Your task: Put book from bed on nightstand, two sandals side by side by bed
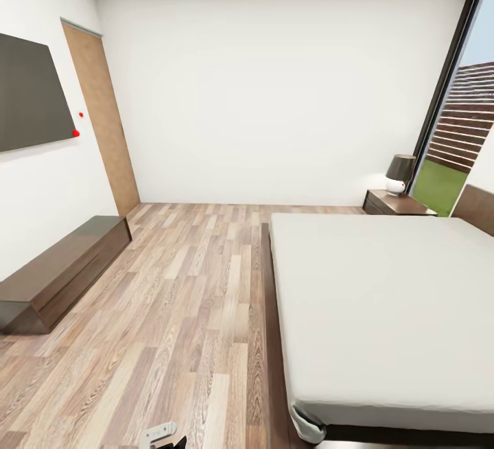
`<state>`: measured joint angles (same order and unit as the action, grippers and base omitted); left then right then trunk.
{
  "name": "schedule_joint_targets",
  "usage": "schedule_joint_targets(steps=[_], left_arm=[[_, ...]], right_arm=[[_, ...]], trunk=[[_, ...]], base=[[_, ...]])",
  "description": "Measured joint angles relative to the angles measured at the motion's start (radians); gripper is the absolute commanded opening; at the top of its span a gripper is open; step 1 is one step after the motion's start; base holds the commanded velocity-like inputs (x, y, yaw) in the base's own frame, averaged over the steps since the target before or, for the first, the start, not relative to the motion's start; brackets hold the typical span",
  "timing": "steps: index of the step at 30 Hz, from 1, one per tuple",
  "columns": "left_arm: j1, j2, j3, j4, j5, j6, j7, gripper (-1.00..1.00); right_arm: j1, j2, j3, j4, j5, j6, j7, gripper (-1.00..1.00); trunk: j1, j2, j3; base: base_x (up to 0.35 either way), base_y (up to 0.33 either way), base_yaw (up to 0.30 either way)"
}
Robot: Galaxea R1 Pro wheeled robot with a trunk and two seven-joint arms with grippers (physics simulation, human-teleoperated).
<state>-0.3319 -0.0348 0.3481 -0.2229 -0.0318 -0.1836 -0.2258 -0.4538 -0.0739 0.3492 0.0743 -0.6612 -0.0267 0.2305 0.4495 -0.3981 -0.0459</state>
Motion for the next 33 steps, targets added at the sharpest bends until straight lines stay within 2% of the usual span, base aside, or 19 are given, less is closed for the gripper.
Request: schedule_joint_targets(steps=[33], left_arm=[[0.0,0.0,0.0,0.0,0.0,0.0,0.0,1.0]], right_arm=[[0.0,0.001,-0.001,0.0,0.001,0.0,-0.001,1.0]], trunk=[[0.0,0.0,0.0]], base=[[0.0,0.0,0.0]])
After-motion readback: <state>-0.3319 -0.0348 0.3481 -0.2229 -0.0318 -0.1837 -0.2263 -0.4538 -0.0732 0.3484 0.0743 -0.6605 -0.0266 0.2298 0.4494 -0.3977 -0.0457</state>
